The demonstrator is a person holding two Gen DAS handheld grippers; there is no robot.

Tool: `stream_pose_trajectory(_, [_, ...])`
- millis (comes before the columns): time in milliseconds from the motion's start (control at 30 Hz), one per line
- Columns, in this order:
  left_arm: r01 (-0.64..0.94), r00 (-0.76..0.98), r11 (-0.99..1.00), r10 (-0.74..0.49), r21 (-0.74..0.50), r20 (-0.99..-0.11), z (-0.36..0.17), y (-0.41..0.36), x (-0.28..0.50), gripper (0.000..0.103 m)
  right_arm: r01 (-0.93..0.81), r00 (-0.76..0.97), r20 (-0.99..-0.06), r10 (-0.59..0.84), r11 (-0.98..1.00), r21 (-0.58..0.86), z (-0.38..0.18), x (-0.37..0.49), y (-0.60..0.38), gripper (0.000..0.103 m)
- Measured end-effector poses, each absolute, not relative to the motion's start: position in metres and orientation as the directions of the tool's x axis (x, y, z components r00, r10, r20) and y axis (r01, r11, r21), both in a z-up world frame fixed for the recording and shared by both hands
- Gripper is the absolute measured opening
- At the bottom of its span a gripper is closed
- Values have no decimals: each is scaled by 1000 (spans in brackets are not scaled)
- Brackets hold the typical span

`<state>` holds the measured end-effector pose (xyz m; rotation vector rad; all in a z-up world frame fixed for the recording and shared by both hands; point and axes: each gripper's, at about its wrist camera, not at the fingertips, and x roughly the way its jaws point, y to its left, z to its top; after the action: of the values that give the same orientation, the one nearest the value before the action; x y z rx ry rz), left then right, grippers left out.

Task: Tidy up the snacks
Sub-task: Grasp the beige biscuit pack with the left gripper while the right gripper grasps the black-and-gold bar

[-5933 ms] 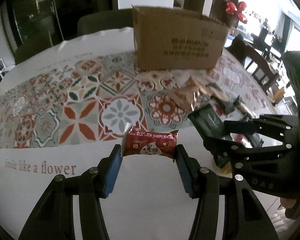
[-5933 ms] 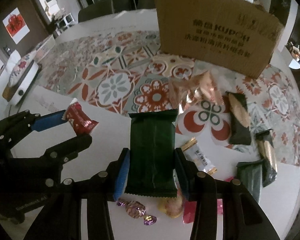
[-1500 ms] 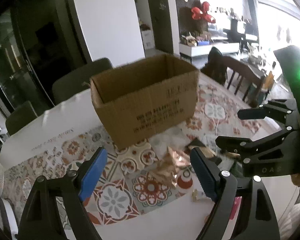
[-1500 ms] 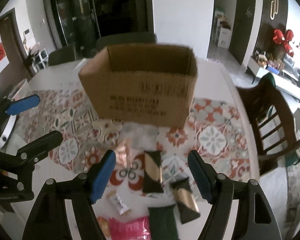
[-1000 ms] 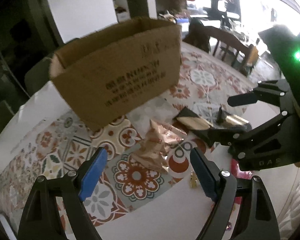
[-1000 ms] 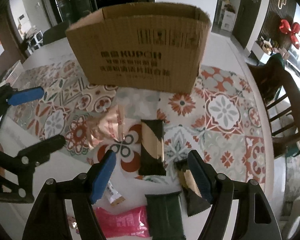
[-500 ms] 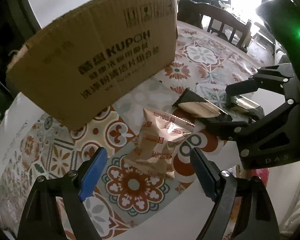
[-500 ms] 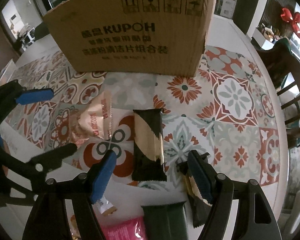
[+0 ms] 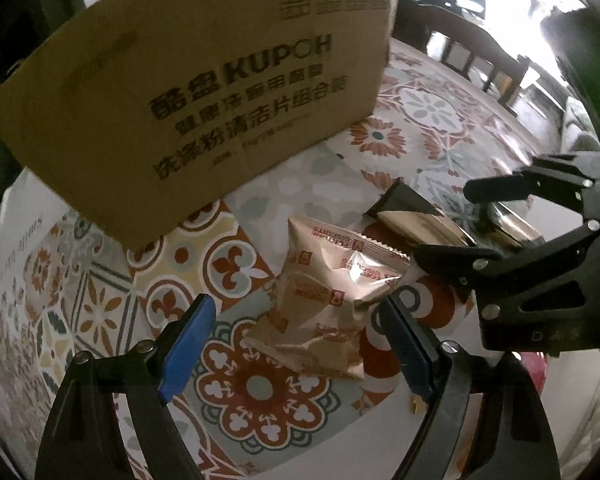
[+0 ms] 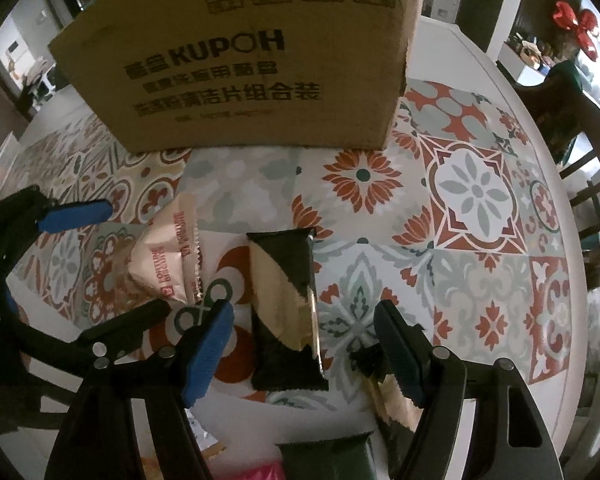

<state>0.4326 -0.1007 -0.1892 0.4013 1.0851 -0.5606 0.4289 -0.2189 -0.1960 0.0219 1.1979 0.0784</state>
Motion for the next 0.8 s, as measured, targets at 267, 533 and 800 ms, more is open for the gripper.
stream_pose_trajectory(267, [518,330,855,-215,-14,-919,-192,-91,437,71,-72,353,-934,57,997,33,-204,429,-210,62])
stream_pose_trajectory(533, [431,312,899,-227,-75,-923,-196,-86,436,41,-89,370,-928,53,996,21,-202,427,-205,33])
stream_pose_trajectory(800, [387,322,916,-245,-109,-914,-189,-82,426,36,-70,375,-923,88,995,66,-196,424,-212,33])
